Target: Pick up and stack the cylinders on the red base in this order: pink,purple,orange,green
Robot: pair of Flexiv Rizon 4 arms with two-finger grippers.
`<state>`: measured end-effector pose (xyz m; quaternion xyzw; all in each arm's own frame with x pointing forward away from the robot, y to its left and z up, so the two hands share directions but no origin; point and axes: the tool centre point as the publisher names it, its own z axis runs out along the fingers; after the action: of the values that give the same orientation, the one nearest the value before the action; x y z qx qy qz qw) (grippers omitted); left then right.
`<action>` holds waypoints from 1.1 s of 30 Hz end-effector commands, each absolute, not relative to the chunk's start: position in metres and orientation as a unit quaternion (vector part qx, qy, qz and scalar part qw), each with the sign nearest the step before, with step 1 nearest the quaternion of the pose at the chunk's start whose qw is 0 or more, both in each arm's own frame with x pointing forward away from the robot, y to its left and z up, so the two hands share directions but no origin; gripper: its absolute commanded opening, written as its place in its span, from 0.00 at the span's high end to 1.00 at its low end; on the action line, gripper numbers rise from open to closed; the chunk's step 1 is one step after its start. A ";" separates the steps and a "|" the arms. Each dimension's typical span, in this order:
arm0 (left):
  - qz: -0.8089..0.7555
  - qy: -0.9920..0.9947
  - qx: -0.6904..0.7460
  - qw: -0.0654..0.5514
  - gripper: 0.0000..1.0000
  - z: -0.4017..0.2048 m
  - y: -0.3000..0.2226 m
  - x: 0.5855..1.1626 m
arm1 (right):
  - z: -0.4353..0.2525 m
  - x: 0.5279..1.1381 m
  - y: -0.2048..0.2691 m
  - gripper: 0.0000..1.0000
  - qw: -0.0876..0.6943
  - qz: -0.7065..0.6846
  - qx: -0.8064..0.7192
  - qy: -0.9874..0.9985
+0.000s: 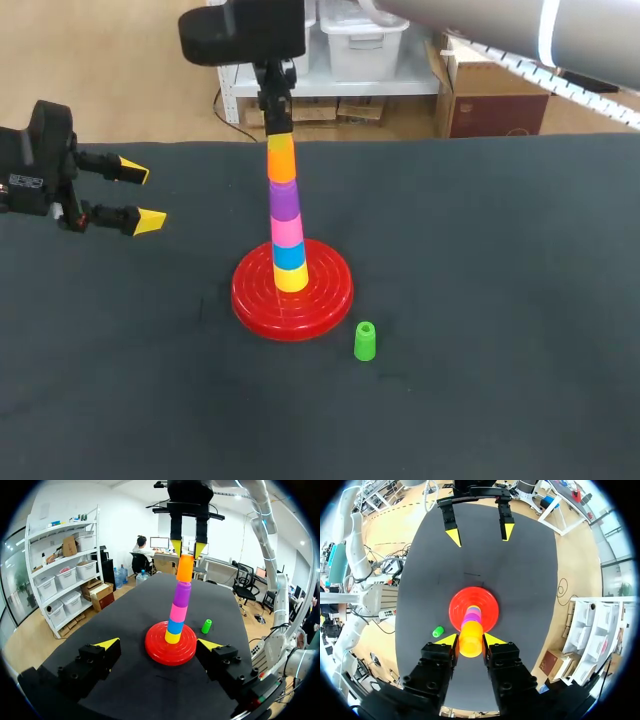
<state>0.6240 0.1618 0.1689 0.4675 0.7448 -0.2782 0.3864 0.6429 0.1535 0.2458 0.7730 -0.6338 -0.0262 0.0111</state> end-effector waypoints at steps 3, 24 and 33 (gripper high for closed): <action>-0.279 0.743 0.469 0.387 0.00 0.167 0.163 0.626 | 0.240 0.643 0.153 1.00 0.014 -0.028 0.773 -0.634; -0.279 0.743 0.469 0.387 0.00 0.167 0.163 0.626 | 0.208 0.648 0.154 1.00 0.041 -0.047 0.762 -0.645; -0.279 0.743 0.469 0.387 0.00 0.167 0.163 0.626 | 0.214 0.644 0.151 0.67 0.016 -0.058 0.759 -0.649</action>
<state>0.6240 0.1618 0.1689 0.4675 0.7448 -0.2782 0.3864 0.6483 0.1568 0.2257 0.7583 -0.6491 -0.0548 0.0263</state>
